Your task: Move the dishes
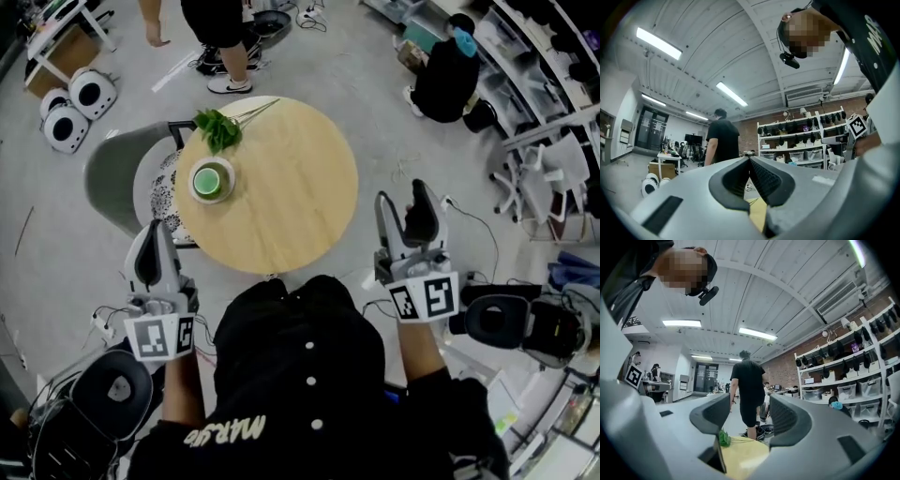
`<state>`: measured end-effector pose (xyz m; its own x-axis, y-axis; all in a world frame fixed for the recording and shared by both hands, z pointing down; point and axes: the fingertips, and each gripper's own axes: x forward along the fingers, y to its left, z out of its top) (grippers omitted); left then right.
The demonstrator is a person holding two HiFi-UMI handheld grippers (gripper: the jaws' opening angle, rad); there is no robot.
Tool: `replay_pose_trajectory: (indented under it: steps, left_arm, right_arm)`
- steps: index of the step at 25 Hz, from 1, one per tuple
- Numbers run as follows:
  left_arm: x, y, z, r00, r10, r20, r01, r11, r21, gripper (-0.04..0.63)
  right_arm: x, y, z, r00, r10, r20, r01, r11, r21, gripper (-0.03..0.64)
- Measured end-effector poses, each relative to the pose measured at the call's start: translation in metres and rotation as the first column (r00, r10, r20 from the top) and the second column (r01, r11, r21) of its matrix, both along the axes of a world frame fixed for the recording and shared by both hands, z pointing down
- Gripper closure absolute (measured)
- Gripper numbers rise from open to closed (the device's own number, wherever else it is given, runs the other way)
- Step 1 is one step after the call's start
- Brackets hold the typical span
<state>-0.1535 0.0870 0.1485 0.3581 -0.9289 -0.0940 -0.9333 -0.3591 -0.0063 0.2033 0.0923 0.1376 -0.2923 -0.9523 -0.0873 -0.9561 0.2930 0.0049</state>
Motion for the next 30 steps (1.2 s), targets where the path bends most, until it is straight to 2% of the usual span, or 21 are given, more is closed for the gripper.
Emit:
replay_pose_trajectory:
  steps: [9,13,17,23,28,30]
  left_arm:
    - [0.005,-0.034,0.013,0.999,-0.052,-0.009,0.052,0.998,-0.027,0.592]
    - [0.008,-0.042,0.018,0.994,-0.104,-0.024,0.103,0.994,-0.045,0.592]
    - [0.008,-0.046,0.026,0.990,-0.140,-0.006,0.139,0.988,-0.064,0.592]
    - [0.003,-0.038,0.041,0.984,-0.177,-0.001,0.176,0.981,-0.080,0.592]
    - [0.002,-0.027,0.054,0.979,-0.206,0.004,0.205,0.973,-0.108,0.592]
    - [-0.001,-0.026,0.061,0.974,-0.224,-0.014,0.220,0.967,-0.128,0.592]
  right_arm:
    - [-0.006,-0.055,0.021,0.997,-0.076,-0.030,0.074,0.996,-0.054,0.370]
    - [-0.011,-0.080,0.032,0.989,-0.141,-0.044,0.137,0.988,-0.076,0.370]
    - [-0.025,-0.101,0.050,0.975,-0.218,-0.046,0.212,0.971,-0.111,0.370]
    - [-0.072,-0.125,0.094,0.925,-0.372,-0.079,0.352,0.917,-0.189,0.367]
    - [-0.127,-0.141,0.137,0.857,-0.507,-0.097,0.472,0.846,-0.249,0.362]
    - [-0.150,-0.147,0.157,0.829,-0.548,-0.112,0.501,0.816,-0.288,0.362]
